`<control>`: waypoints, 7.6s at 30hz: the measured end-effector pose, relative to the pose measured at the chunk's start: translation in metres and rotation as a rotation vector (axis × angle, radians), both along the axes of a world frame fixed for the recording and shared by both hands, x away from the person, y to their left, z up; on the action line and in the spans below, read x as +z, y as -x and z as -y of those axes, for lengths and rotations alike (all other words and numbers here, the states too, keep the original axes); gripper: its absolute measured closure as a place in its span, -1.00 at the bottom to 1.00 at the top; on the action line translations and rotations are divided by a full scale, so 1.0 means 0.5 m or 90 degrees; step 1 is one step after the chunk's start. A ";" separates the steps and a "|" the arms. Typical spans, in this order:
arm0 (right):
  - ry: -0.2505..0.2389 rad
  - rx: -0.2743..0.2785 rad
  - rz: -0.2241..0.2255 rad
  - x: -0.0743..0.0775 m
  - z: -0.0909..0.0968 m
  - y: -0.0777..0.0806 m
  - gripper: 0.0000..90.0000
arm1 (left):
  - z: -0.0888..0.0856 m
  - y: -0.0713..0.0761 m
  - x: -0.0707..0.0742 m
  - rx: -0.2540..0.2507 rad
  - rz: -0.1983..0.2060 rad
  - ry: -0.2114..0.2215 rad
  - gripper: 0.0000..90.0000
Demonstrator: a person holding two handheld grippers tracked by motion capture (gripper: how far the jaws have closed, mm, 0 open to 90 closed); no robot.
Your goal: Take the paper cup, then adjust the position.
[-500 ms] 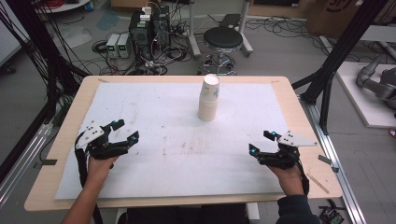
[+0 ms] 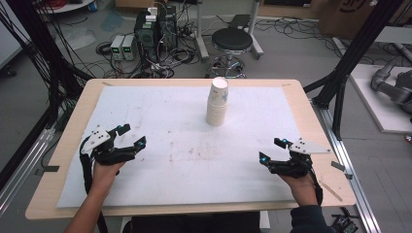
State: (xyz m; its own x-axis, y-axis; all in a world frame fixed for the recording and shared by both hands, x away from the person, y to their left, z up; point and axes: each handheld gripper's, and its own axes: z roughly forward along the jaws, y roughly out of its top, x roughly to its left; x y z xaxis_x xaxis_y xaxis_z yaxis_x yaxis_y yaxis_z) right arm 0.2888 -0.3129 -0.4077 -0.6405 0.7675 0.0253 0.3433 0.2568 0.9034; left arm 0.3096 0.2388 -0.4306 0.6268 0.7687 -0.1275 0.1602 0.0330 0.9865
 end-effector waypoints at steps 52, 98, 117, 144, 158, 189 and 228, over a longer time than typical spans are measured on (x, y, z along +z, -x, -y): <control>-0.001 0.017 0.003 0.014 -0.011 -0.007 -0.62 | 0.330 -0.304 0.215 -0.178 -0.033 -0.047 -0.64; -0.010 0.017 0.004 0.016 -0.008 0.000 -0.62 | 0.450 -0.382 0.207 -0.193 -0.042 -0.089 -0.23; -0.006 0.034 -0.009 0.009 -0.029 0.000 -0.62 | 0.354 -0.319 0.327 -0.185 0.039 0.008 -0.21; 0.003 0.118 -0.055 -0.002 -0.091 -0.020 -0.62 | 0.153 -0.131 0.219 -0.179 0.023 -0.009 -0.21; 0.000 0.189 -0.054 0.011 -0.170 -0.070 -0.62 | 0.131 -0.051 0.122 -0.200 -0.006 -0.019 -0.21; 0.012 0.257 -0.061 0.033 -0.231 -0.090 -0.62 | 0.142 -0.028 0.099 -0.234 -0.017 -0.011 -0.21; -0.023 0.391 -0.040 0.018 -0.288 -0.035 -0.62 | 0.261 0.003 0.099 -0.402 -0.032 -0.015 -0.20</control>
State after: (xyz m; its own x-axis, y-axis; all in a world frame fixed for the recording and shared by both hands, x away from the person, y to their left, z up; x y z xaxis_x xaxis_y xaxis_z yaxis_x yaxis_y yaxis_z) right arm 0.3064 -0.1691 -0.3989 -0.9615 0.2575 0.0955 0.1949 0.3944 0.8980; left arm 0.3083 0.1082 -0.3811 0.9541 0.2560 -0.1552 0.1870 -0.1048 0.9767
